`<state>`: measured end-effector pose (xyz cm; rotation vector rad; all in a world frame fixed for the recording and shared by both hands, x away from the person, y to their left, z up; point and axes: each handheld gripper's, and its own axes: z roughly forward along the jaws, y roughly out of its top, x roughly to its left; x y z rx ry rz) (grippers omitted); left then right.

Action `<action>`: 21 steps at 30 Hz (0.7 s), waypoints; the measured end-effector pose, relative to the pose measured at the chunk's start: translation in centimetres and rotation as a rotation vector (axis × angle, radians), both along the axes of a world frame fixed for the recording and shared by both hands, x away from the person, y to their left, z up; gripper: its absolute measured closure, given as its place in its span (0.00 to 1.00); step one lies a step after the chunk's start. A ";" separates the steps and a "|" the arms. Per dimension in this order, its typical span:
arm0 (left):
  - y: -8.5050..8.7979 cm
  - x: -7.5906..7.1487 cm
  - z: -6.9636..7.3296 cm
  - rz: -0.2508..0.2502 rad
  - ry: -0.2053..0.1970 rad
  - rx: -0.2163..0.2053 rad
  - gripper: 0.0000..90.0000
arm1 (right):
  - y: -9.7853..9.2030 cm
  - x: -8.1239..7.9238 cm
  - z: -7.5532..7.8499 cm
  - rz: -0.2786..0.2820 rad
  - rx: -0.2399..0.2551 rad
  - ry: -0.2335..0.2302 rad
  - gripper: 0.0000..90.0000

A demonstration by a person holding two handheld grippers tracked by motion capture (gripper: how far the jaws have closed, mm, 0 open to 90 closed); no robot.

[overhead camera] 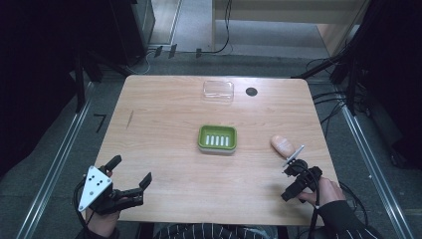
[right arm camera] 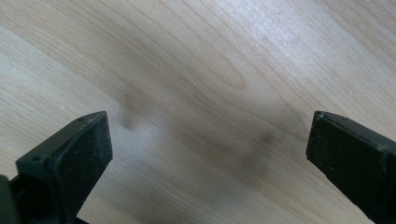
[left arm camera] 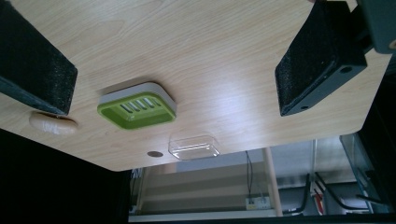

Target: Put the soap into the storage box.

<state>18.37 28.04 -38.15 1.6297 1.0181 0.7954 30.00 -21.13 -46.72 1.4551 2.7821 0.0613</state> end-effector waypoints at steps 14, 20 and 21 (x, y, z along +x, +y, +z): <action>-0.2 0.3 0.0 -0.005 0.005 0.003 0.00 | -0.2 0.1 0.3 -0.002 -0.009 -0.032 0.01; -0.4 0.3 0.0 -0.010 0.007 0.012 0.00 | -0.4 0.3 0.3 -0.014 -0.004 -0.033 0.01; -0.4 0.3 0.0 -0.006 0.006 0.013 0.00 | -0.5 0.4 0.4 -0.004 -0.008 -0.038 0.01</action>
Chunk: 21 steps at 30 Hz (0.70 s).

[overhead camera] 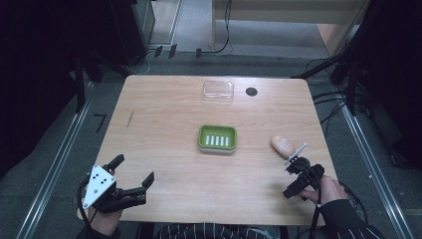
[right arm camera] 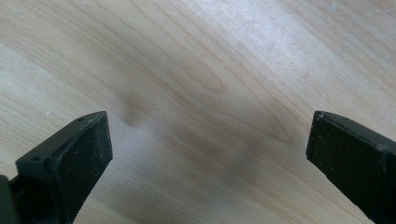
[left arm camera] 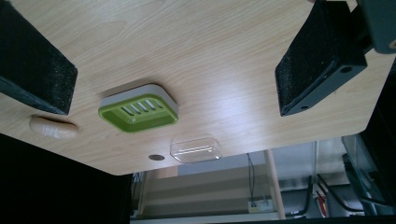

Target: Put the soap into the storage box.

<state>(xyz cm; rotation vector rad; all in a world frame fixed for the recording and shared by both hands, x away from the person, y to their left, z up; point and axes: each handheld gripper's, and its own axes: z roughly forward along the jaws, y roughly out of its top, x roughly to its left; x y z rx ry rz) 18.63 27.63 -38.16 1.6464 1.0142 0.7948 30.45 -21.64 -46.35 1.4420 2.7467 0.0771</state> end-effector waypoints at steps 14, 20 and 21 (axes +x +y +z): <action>0.5 0.0 -0.2 0.007 0.012 -0.022 0.00 | 0.2 1.0 1.1 -0.014 0.004 -0.034 0.01; 0.3 -0.1 -0.1 0.003 0.004 -0.007 0.00 | -0.3 2.1 1.4 -0.025 0.003 -0.047 0.01; 0.3 -0.2 -0.1 0.006 0.004 -0.002 0.00 | -0.3 2.5 1.6 -0.025 0.006 -0.053 0.01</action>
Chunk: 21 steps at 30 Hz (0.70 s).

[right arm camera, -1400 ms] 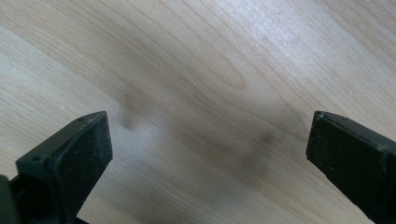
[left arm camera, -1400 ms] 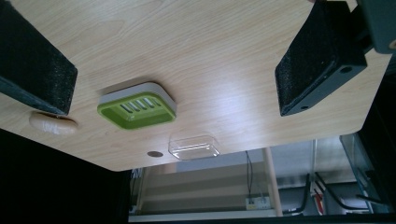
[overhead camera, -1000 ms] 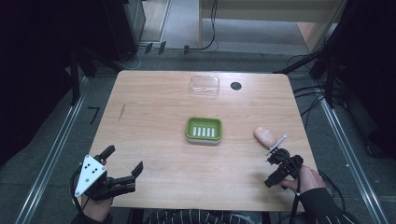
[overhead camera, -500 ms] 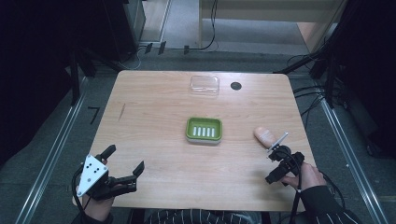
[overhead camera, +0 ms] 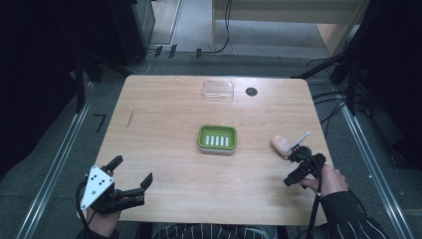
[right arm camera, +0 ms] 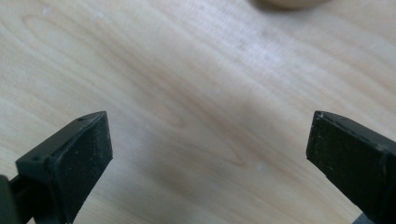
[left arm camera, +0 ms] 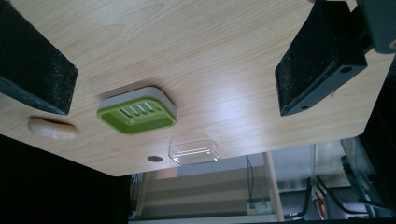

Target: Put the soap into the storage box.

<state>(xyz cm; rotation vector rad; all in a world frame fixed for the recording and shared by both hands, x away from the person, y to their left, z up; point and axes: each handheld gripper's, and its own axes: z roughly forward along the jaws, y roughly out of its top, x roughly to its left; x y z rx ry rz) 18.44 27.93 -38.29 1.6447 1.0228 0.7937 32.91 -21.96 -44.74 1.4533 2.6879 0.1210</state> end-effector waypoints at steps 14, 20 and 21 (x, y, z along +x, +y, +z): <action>0.2 -0.1 -0.1 0.004 0.005 -0.012 0.00 | 0.3 1.3 0.5 0.017 0.011 -0.018 0.01; 0.3 -0.2 -0.1 0.010 0.001 -0.006 0.00 | 0.4 2.2 0.6 0.022 0.006 -0.023 0.01; 0.3 -0.1 -0.1 0.009 0.005 -0.010 0.00 | 0.4 2.5 0.7 0.025 0.006 -0.025 0.01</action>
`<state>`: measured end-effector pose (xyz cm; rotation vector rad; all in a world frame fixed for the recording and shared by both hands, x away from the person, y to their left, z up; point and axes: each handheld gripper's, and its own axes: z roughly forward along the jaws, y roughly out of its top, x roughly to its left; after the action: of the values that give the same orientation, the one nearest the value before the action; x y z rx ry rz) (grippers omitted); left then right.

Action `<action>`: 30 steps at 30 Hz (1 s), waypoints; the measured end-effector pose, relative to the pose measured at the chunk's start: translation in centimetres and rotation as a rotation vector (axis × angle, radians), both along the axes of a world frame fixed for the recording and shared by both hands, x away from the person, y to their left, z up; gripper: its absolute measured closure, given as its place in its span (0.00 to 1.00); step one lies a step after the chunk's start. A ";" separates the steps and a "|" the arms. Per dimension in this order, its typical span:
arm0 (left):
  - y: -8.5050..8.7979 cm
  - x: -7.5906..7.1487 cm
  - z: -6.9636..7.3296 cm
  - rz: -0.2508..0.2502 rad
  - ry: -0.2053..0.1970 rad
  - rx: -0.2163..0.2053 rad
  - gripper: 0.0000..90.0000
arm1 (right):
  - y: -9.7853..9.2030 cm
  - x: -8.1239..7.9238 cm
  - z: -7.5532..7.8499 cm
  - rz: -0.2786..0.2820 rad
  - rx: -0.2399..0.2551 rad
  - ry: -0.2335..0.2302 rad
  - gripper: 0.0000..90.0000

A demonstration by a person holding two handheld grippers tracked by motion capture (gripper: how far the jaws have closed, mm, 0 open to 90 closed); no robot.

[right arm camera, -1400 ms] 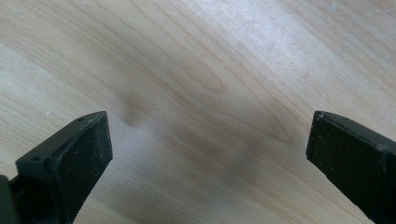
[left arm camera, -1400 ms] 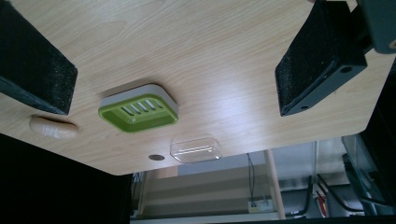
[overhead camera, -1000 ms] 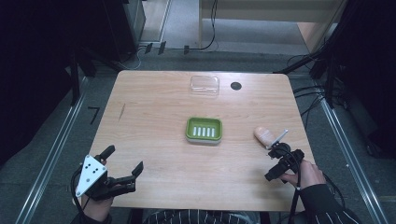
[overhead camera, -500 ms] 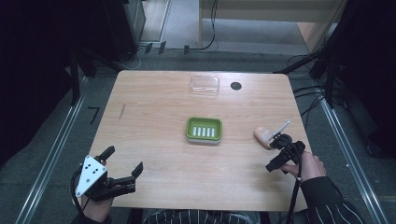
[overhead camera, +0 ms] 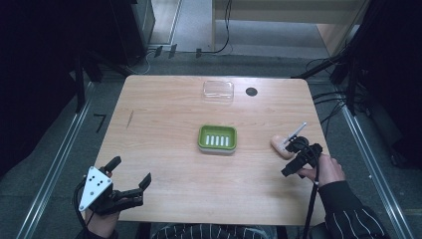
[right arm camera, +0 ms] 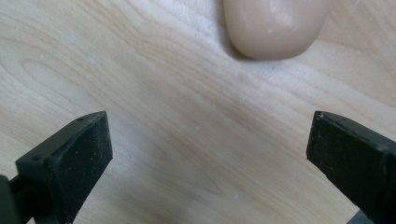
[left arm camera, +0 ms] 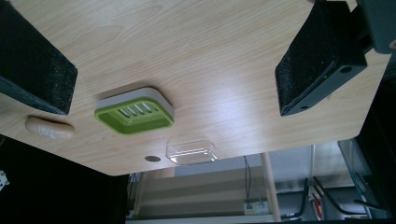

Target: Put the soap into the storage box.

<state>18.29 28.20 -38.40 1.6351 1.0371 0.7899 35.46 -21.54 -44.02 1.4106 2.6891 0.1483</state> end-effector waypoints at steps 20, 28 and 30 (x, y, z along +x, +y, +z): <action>0.0 -0.1 0.0 0.002 -0.002 0.004 0.00 | 0.6 3.2 0.6 0.036 0.003 -0.019 0.01; 0.2 -0.2 0.0 0.007 0.001 0.003 0.00 | 0.7 4.2 0.5 0.043 0.002 -0.011 0.01; 0.1 -0.2 0.0 0.007 0.001 0.003 0.00 | 0.8 4.3 0.6 0.041 0.002 -0.007 0.01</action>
<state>18.09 28.34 -38.41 1.6353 1.0437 0.7959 39.80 -20.71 -43.44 1.3536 2.7139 0.1596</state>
